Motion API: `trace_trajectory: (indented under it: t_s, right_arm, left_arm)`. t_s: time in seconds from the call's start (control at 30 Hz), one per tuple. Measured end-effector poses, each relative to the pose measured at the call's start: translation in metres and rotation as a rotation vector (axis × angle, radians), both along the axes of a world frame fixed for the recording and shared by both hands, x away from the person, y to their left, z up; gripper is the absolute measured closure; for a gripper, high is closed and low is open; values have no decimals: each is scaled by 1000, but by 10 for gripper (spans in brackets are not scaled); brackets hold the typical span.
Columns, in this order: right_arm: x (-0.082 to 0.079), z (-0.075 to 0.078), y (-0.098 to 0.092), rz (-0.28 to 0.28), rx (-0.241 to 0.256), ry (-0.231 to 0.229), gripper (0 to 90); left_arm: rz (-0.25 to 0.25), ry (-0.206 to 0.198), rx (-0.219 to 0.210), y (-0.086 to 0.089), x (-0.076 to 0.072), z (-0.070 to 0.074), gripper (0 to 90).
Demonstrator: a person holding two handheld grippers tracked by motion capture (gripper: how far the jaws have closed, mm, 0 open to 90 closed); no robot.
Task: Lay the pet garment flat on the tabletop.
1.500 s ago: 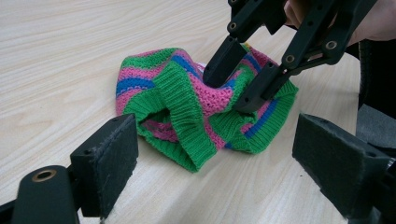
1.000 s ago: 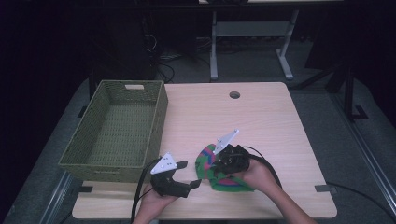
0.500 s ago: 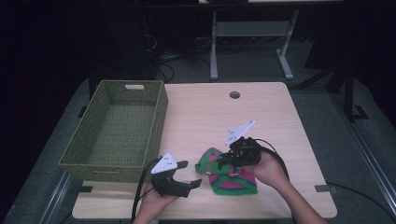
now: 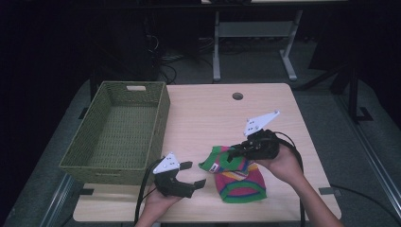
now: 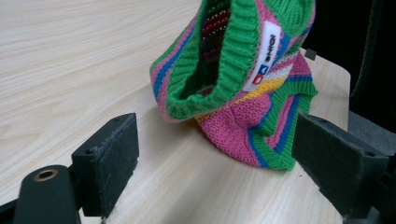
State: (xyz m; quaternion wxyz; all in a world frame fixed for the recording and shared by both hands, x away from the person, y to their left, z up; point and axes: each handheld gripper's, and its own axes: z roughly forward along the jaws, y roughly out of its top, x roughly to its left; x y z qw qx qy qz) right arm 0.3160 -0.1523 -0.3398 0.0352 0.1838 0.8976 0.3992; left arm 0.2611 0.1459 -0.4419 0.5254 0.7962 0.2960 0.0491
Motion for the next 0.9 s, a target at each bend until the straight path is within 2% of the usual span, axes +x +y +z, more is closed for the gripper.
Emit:
trace_trajectory:
  t_s: [0.07,0.23,0.33,0.47,0.57,0.87,0.9]
  right_arm:
    - [0,0,-2,-1,12,1,820]
    - [-1,1,-6,0,33,5,820]
    - [-1,2,-9,-2,43,6,820]
    - [-1,3,-12,-4,56,8,820]
    - [-1,2,-13,-5,60,9,819]
    - [0,1,-13,-7,60,12,819]
    - [0,1,-13,-6,62,11,819]
  left_arm:
    - [-2,9,4,-2,3,-2,153]
    - [-22,38,-7,-6,11,-4,235]
    - [-29,34,-2,-10,12,-5,297]
    - [-30,39,13,-15,18,-8,335]
    - [-31,37,8,-17,22,-10,392]
    - [-61,64,-34,-19,30,-15,543]
    - [-69,77,-42,-19,31,-15,565]
